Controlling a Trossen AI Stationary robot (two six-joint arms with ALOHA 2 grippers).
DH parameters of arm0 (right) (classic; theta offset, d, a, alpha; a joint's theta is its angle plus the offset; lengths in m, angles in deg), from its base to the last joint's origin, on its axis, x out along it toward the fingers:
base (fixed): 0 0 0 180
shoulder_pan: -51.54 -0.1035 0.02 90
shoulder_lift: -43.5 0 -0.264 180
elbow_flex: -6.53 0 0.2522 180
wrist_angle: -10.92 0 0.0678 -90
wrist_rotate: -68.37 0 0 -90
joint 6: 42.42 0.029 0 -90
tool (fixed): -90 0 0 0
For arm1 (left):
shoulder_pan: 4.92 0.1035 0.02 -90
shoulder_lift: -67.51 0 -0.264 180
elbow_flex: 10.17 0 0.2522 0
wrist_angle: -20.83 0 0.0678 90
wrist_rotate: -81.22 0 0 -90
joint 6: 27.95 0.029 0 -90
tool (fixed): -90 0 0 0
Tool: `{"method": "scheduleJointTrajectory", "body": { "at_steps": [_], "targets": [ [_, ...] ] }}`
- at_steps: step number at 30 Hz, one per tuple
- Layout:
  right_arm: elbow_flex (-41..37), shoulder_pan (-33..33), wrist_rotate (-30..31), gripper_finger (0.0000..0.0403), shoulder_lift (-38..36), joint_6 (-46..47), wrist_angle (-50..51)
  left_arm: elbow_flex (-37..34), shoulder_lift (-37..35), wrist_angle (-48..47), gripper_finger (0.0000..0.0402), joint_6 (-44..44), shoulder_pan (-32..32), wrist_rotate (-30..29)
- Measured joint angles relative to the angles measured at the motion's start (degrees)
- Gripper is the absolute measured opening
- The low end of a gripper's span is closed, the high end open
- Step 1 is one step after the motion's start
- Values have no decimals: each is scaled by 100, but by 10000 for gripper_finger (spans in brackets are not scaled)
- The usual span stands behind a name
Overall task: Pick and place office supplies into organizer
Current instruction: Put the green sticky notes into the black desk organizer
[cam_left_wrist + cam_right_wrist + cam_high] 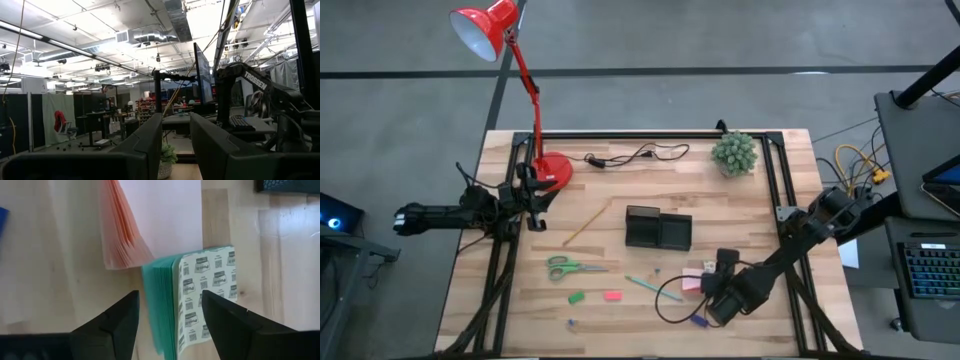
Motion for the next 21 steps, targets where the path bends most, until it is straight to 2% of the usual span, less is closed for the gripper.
{"method": "scheduleJointTrajectory", "body": {
  "at_steps": [8, 21],
  "targets": [
    [278, -2, 57, 205, 539, 2, 278, 0, 0, -5, 89, -1, 0, -1],
    [554, -59, 87, 205, 418, 94, 658, 0, 0, -2, 89, -2, 0, 1]
  ]
}}
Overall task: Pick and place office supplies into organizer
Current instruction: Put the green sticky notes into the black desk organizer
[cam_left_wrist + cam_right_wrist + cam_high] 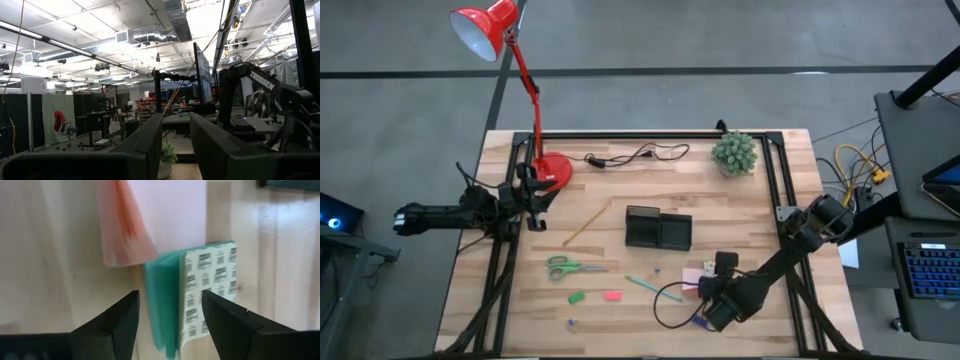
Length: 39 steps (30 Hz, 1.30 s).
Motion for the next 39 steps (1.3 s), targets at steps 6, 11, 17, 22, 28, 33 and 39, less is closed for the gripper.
{"method": "scheduleJointTrajectory", "body": {
  "at_steps": [6, 11, 17, 22, 28, 33, 39],
  "targets": [
    [21, -2, 202, 205, 1, 47, 63, 0, 0, -1, 89, 0, 0, 2],
    [-17, 0, 218, 205, 7, 61, 59, 0, 0, -2, 89, 0, 0, 2],
    [-89, -2, 362, 203, 7, 61, 68, 0, 0, -2, 89, 0, 0, 2],
    [-121, 0, 521, 188, 7, 147, 74, 0, 0, 0, 89, 0, 0, 2],
    [-137, 11, 472, 166, 7, 176, 61, 1, 0, -1, 89, 0, 0, 1],
    [-139, 11, 472, 125, 7, 164, 64, 0, 0, 0, 89, 0, 0, 2],
    [-139, 11, 468, 39, 7, 160, 74, 0, 0, 0, 89, 2, 2, 2]
  ]
}}
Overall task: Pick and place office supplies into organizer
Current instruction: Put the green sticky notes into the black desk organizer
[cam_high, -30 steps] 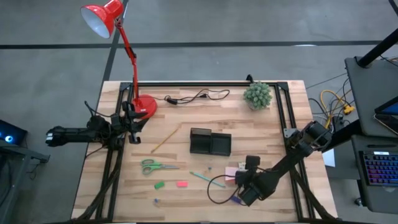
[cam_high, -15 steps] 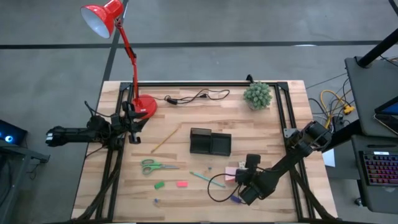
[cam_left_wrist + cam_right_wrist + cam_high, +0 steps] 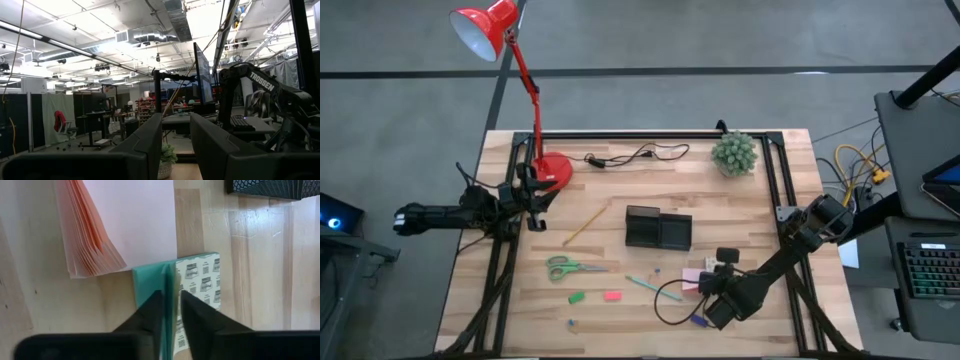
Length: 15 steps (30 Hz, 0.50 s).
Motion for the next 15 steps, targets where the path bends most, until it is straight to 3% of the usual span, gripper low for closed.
{"method": "scheduleJointTrajectory", "body": {
  "at_steps": [3, 15],
  "targets": [
    [0, 0, 0, 14, 0, -14, 0, 0, 0, 0, 89, 0, -2, 0],
    [146, 0, 32, 8, -7, -50, 316, 0, 0, 2, 89, 0, -2, 0]
  ]
}}
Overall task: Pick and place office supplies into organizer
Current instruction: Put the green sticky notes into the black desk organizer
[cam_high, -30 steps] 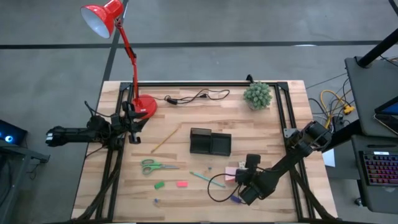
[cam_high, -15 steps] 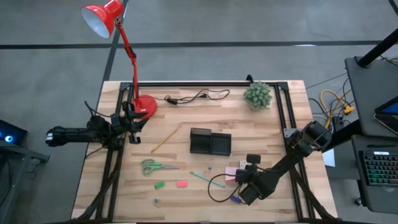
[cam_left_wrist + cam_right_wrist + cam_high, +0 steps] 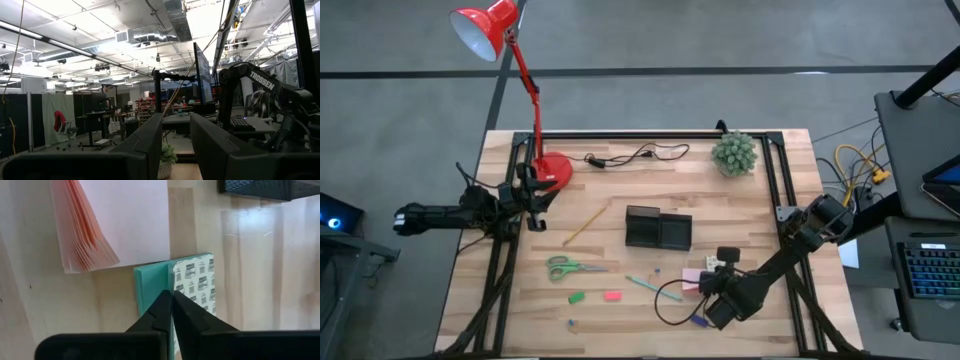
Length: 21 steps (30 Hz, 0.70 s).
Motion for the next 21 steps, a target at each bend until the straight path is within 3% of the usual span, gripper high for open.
{"method": "scheduleJointTrajectory", "body": {
  "at_steps": [11, 21],
  "targets": [
    [622, 0, 321, 8, -7, 122, 808, 0, 0, 0, 89, 0, 2, 0],
    [1306, 122, 1243, 8, -9, 98, 1329, 0, 0, 2, 89, 0, 2, -2]
  ]
}}
